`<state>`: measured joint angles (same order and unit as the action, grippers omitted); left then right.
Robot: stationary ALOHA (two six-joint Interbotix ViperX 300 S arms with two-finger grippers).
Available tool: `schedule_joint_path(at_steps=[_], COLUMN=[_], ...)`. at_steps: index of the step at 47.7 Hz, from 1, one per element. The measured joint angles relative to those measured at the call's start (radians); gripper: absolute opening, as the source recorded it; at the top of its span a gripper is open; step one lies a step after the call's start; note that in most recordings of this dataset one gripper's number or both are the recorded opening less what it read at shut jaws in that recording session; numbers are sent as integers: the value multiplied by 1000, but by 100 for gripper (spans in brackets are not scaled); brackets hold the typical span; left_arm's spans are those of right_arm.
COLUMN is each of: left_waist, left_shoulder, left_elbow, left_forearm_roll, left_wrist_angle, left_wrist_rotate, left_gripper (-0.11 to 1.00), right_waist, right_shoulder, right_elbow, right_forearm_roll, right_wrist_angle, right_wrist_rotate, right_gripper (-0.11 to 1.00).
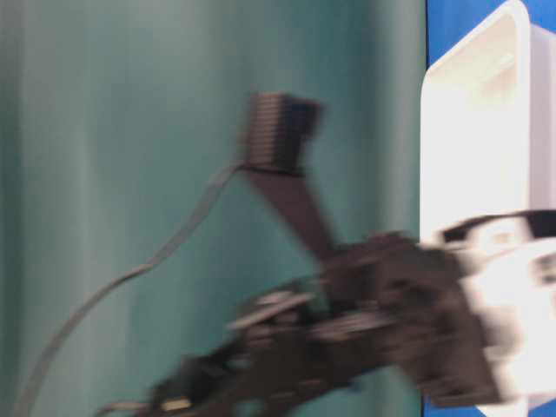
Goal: Place one roll of tape in the white case with the left arm.
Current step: 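Lift the red tape roll with the left gripper and carry it into the white tray, then lower the tape roll onto the tray floor and open the left gripper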
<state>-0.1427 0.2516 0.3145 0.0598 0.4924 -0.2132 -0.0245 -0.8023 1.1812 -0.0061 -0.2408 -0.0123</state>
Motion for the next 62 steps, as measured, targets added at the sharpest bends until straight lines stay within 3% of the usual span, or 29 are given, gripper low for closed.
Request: schedule_joint_path(at_steps=[8,14,21,31,51,54,59,62], left_waist=[32,107,216,327,362,362,362,362], left_shoulder=[-100,-137,-133,-63,43,43,43,40], left_elbow=[-9,-9,-8,6,18,20,18,20], left_forearm_roll=[21,25,25,25,23,21,21,21], left_wrist_angle=[69,81,63,-17,-87,-91,-91,-87], left_wrist_rotate=[35,98,155,170,170,169,169,170], left_gripper=[25,25,25,25,26,39,72,81], right_waist=[0,0,0,-2,0,-2,-2,-2], right_shoulder=[2,8,14,31,41,41,41,41], right_elbow=[0,0,0,0,2,0,0,0], right_forearm_roll=[-2,-2,-2,-2,-2,0,0,-2], right_wrist_angle=[0,0,0,0,0,0,0,0], right_wrist_rotate=[2,2,0,2,0,0,2,2], right_gripper=[-11,-11,-11,-11,-11,-11,-11,-11])
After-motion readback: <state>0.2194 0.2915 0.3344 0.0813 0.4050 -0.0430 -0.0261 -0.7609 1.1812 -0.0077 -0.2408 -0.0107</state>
